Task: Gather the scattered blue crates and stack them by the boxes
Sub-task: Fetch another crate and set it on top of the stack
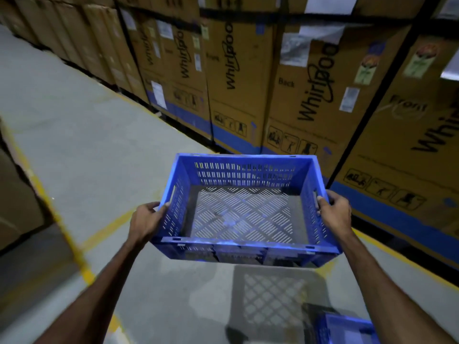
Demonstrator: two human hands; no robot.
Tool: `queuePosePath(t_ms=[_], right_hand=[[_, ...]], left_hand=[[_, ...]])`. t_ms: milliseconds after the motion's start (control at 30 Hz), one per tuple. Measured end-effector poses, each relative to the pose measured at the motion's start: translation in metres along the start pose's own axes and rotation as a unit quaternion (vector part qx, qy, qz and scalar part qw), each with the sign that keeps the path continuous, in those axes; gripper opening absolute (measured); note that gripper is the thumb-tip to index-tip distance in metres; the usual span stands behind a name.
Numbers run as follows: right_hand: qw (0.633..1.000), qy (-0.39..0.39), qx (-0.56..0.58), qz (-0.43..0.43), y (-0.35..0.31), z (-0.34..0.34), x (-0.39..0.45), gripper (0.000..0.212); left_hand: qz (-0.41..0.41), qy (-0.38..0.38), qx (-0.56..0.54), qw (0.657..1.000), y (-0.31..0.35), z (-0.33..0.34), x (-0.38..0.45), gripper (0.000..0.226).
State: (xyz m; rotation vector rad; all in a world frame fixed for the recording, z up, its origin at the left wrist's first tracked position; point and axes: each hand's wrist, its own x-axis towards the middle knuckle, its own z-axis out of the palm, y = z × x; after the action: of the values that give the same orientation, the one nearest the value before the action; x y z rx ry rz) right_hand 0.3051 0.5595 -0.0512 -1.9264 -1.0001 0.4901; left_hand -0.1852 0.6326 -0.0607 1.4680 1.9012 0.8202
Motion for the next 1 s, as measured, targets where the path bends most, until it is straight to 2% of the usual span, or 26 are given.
queuePosePath(t_ms=[67, 200, 400, 567, 667, 800, 900, 1000], right_hand=[[1.000, -0.010, 0.007, -0.016, -0.017, 0.004, -0.003, 0.015], [0.998, -0.040, 0.008, -0.043, -0.042, 0.014, -0.005, 0.013], [0.988, -0.125, 0.017, -0.084, -0.059, 0.031, 0.004, 0.014], [0.976, -0.184, 0.031, -0.114, -0.076, 0.051, 0.008, 0.014], [0.966, -0.223, 0.024, -0.132, -0.089, 0.071, 0.008, 0.013], [0.945, -0.280, 0.030, -0.166, -0.107, 0.105, -0.004, 0.030], [0.927, -0.323, 0.035, -0.188, -0.134, 0.121, -0.037, 0.028], [0.905, -0.363, 0.046, -0.217, -0.156, 0.140, -0.074, 0.039]], left_hand=[[-0.007, 0.015, -0.002, 1.000, -0.002, -0.016, -0.004, 0.040], [-0.044, 0.049, -0.002, 0.998, -0.006, -0.042, -0.021, 0.052], [-0.082, 0.099, 0.015, 0.992, -0.026, -0.067, -0.067, 0.069], [-0.128, 0.161, -0.017, 0.979, -0.039, -0.077, -0.129, 0.064], [-0.156, 0.213, -0.076, 0.962, -0.054, -0.084, -0.168, 0.065], [-0.199, 0.281, -0.138, 0.929, -0.070, -0.099, -0.225, 0.055], [-0.234, 0.333, -0.160, 0.899, -0.084, -0.116, -0.273, 0.053], [-0.253, 0.385, -0.179, 0.869, -0.099, -0.137, -0.322, 0.045]])
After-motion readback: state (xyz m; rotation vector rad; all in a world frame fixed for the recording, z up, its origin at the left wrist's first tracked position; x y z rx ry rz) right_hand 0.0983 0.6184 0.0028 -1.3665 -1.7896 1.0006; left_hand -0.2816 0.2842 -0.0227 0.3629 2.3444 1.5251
